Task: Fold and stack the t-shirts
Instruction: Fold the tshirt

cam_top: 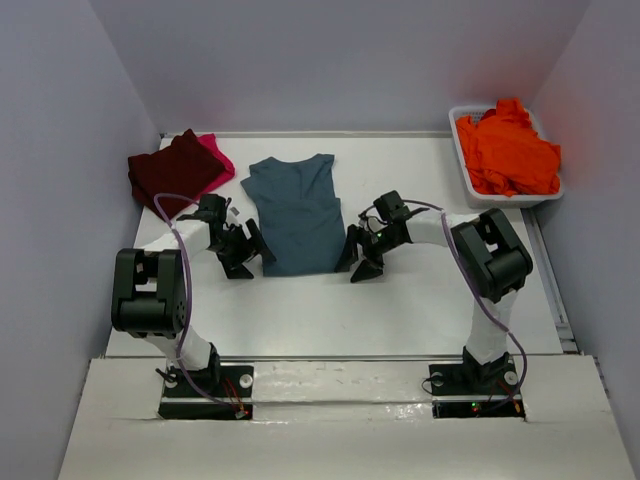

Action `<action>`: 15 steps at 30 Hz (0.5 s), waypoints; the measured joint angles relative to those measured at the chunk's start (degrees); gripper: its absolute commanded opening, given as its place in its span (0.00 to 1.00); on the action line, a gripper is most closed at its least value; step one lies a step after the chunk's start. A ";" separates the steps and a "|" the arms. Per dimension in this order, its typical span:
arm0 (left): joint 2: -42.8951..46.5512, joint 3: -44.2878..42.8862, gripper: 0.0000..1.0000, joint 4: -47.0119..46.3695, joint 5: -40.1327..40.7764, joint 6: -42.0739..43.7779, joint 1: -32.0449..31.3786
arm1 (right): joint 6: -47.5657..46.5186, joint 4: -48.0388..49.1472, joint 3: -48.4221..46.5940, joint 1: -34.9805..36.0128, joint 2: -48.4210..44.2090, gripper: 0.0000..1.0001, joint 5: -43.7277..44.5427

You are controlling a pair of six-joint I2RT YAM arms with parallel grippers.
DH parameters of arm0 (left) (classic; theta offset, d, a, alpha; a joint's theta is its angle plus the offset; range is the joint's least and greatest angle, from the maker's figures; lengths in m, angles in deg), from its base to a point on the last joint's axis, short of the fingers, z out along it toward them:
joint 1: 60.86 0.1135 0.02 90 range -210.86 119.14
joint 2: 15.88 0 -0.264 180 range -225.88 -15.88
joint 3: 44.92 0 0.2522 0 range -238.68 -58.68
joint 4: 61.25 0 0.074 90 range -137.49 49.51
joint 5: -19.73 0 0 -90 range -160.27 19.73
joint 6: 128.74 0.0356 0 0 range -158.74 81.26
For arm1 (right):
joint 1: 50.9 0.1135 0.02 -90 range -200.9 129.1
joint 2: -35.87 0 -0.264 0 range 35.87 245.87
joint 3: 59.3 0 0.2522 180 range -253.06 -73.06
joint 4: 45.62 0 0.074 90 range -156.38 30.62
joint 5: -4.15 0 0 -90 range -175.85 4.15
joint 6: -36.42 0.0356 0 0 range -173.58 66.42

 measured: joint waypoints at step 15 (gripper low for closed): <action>-2.03 0.26 0.88 -2.40 -2.69 2.12 0.00 | -1.38 2.01 -2.49 -3.37 -1.20 0.72 7.17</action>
